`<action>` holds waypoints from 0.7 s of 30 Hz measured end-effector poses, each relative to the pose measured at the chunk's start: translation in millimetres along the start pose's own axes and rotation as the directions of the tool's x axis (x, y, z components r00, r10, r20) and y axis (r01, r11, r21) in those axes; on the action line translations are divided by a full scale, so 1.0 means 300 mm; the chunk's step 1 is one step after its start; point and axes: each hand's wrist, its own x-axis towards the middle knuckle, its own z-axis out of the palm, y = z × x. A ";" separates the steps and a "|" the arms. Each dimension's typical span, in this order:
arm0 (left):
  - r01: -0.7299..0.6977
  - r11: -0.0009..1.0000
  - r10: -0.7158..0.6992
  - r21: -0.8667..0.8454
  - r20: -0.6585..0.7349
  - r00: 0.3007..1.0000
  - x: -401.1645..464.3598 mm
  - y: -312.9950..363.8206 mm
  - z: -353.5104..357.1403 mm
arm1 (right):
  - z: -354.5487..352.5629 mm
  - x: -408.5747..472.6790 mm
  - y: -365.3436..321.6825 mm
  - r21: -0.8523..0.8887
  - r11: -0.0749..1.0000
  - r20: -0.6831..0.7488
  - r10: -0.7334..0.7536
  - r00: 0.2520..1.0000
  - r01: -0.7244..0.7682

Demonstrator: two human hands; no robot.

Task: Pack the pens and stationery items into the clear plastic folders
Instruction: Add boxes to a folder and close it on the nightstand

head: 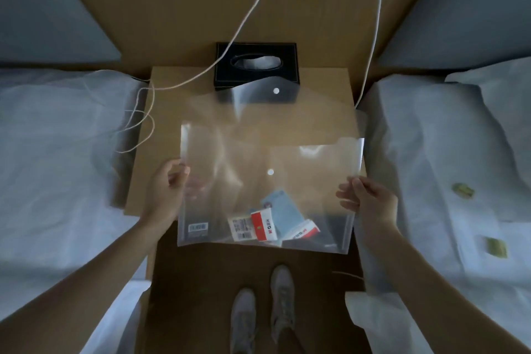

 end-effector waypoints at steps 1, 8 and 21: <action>0.000 1.000 0.000 0.003 -0.001 1.000 0.022 -0.013 0.021 | 0.003 0.029 0.014 -0.003 1.000 0.008 0.007 1.000 -0.007; 0.010 0.998 -0.007 0.057 -0.059 0.998 0.174 -0.078 0.153 | 0.026 0.222 0.067 -0.107 0.994 0.090 0.039 0.995 -0.029; -0.308 0.638 0.453 0.705 -0.020 0.891 0.184 -0.038 0.334 | 0.007 0.359 0.076 -0.511 0.838 0.203 -0.095 0.975 0.188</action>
